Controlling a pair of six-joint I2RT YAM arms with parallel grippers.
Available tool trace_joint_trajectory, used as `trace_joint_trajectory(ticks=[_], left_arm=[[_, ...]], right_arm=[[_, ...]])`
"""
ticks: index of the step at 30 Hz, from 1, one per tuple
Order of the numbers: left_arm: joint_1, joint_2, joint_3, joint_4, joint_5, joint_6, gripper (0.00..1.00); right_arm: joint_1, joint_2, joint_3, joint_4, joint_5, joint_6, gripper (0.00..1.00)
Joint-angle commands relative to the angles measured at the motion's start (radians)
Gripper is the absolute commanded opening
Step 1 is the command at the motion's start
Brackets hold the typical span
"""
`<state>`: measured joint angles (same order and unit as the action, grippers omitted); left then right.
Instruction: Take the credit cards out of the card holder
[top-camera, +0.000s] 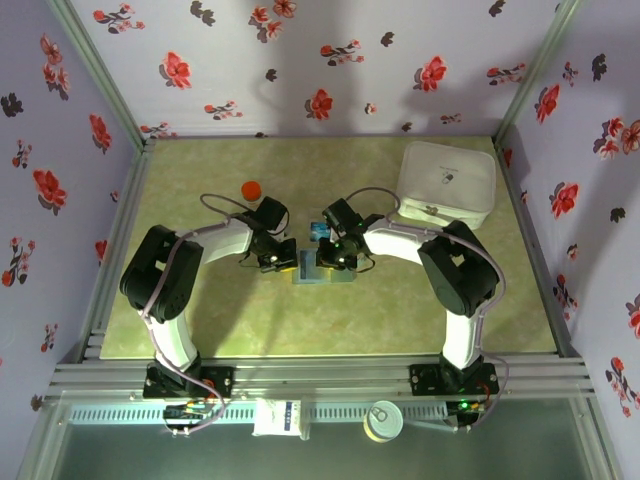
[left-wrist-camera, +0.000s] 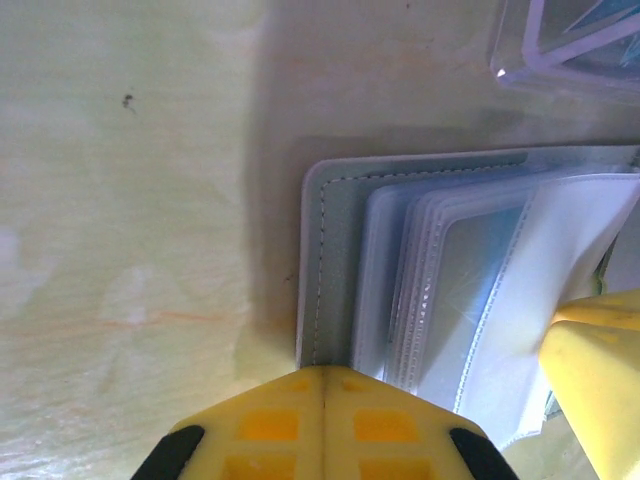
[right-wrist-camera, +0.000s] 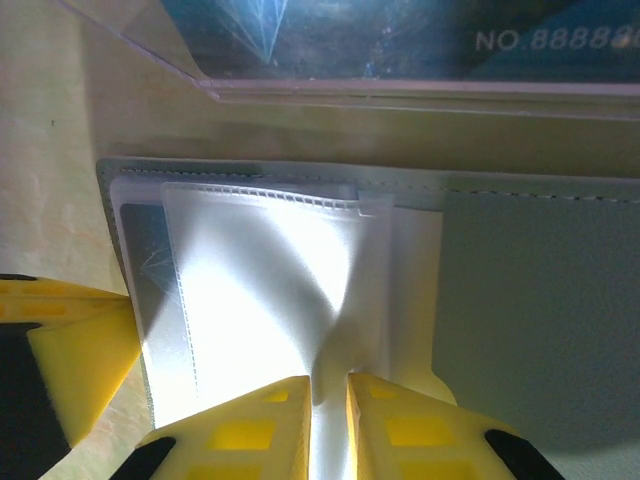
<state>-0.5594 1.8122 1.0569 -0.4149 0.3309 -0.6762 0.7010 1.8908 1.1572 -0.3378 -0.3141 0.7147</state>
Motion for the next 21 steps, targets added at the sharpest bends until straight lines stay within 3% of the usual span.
trace_joint_trajectory(ticks=[1,9,21], left_arm=[[-0.002,0.005,0.020,-0.043,-0.036,0.017,0.00],[-0.002,-0.053,0.038,-0.036,-0.010,-0.010,0.00],[-0.009,-0.103,0.017,0.080,0.108,-0.104,0.11]], right_arm=[[-0.006,-0.025,-0.024,-0.010,0.014,-0.003,0.18],[-0.017,-0.033,-0.051,0.016,0.003,0.003,0.18],[-0.046,-0.054,-0.116,0.099,-0.037,0.025,0.17]])
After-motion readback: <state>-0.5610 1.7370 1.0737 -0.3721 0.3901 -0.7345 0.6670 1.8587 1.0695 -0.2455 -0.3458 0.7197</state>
